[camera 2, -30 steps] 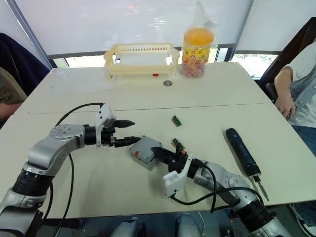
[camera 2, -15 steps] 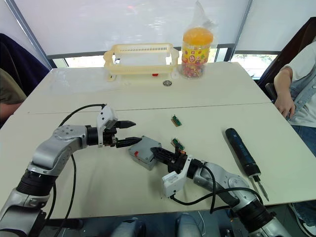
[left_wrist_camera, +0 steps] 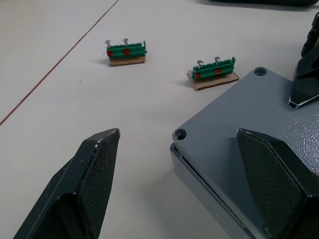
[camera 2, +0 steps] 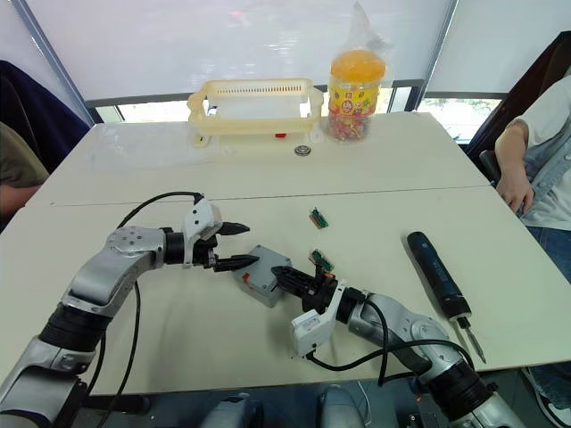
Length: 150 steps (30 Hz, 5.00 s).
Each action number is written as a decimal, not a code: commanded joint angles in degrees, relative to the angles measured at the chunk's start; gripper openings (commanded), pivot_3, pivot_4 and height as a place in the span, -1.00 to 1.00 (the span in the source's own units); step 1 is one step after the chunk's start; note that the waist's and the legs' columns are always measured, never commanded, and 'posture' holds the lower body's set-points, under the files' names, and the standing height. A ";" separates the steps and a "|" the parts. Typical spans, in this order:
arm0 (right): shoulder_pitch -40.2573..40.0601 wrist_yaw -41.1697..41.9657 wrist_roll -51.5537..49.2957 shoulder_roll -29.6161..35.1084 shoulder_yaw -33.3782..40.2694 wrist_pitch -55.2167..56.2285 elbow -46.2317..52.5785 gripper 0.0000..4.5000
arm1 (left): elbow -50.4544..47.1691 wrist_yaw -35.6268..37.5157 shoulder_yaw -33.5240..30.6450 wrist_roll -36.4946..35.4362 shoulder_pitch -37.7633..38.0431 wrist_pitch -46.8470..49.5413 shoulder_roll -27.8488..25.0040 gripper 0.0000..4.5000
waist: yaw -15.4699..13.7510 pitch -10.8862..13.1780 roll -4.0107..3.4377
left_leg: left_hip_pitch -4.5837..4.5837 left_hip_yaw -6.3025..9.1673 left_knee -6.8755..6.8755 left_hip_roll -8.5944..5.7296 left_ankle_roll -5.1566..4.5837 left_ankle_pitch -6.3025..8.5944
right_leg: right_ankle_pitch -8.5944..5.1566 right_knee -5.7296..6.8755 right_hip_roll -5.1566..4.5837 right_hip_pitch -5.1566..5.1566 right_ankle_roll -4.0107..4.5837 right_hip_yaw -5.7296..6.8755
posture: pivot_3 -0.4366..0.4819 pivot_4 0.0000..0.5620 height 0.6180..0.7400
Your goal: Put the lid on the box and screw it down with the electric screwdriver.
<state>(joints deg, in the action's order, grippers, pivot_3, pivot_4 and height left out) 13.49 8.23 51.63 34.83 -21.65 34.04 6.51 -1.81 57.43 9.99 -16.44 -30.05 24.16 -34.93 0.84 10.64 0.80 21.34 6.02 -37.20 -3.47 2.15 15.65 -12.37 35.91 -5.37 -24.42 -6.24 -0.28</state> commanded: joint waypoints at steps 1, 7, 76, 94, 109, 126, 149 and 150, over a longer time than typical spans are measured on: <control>-1.72 1.80 0.68 0.59 -1.70 0.31 0.41 -0.97 | -0.04 0.88 1.14 1.14 -0.13 -0.13 -0.08 0.70 | 0.00 -0.02 0.00 | 0.00 0.00 0.00 0.00 0.00 0.00 | 0.00 0.00 0.00 0.01 0.00 0.00 | -0.05 -0.47 1.00; -2.43 1.50 0.33 0.53 -1.21 0.16 0.76 -0.27 | -0.82 0.79 2.03 1.49 0.44 0.81 0.69 0.72 | 0.00 -0.08 0.02 | -0.04 0.00 0.00 0.00 -0.01 0.00 | 0.00 -0.01 0.00 0.06 0.00 0.00 | -0.05 -0.47 1.00; 0.79 5.33 -8.67 3.74 4.71 4.10 3.26 0.75 | 1.36 -4.35 -2.03 1.54 1.85 4.78 2.72 0.72 | -0.03 -0.51 0.22 | -0.06 0.04 0.01 0.17 -0.02 0.01 | -0.05 -0.11 0.15 0.12 0.08 -0.01 | -0.05 -0.47 1.00; 4.02 3.34 -6.81 3.85 4.67 6.83 0.52 0.75 | 0.19 -4.24 -5.47 -1.65 1.98 7.32 1.95 0.72 | -0.04 -0.50 0.23 | -0.04 0.06 0.01 0.17 -0.02 0.01 | -0.05 -0.12 0.15 0.10 0.07 -0.01 | -0.05 -0.47 1.00; 8.89 2.71 -5.35 4.46 3.41 10.88 -6.58 0.75 | -0.39 -4.83 -4.95 -2.00 2.01 7.41 2.62 0.72 | 0.00 -0.49 0.22 | -0.03 0.05 0.01 0.16 -0.01 0.01 | -0.04 -0.14 0.15 0.09 0.08 -0.01 | -0.05 -0.47 1.00; 9.79 0.33 -3.97 5.10 3.66 12.60 -8.83 -0.91 | -0.81 -5.39 -5.63 -2.31 2.76 8.08 2.42 0.72 | -0.01 -0.49 0.22 | -0.02 0.05 0.02 0.16 -0.01 0.01 | -0.04 -0.16 0.16 0.08 0.08 -0.02 | -0.05 -0.47 1.00; 33.71 -2.03 -7.50 0.56 -5.44 35.01 -33.77 -0.91 | -0.25 -2.62 -14.92 -7.98 3.61 14.11 -7.54 0.72 | 1.25 -0.32 0.24 | 0.06 0.10 0.11 0.20 0.00 0.00 | -0.01 -0.36 0.22 -0.03 0.08 -0.11 | -0.05 -0.47 1.00; 34.20 -1.96 -7.61 0.11 -5.81 35.76 -34.40 -0.91 | -0.96 -3.09 -14.90 -8.03 4.20 14.17 -7.21 0.72 | 1.39 -0.30 0.23 | 0.06 0.11 0.11 0.19 0.01 0.00 | -0.01 -0.36 0.22 -0.03 0.08 -0.11 | -0.05 -0.47 1.00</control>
<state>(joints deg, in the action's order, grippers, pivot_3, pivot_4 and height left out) 45.77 6.69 45.84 35.57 -27.41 67.99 -27.90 -0.07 55.08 -3.47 -23.52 -26.02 38.40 -42.35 2.23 10.34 1.03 21.40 6.12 -37.08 -3.27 2.16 15.66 -12.38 35.55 -5.15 -24.45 -6.16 -0.42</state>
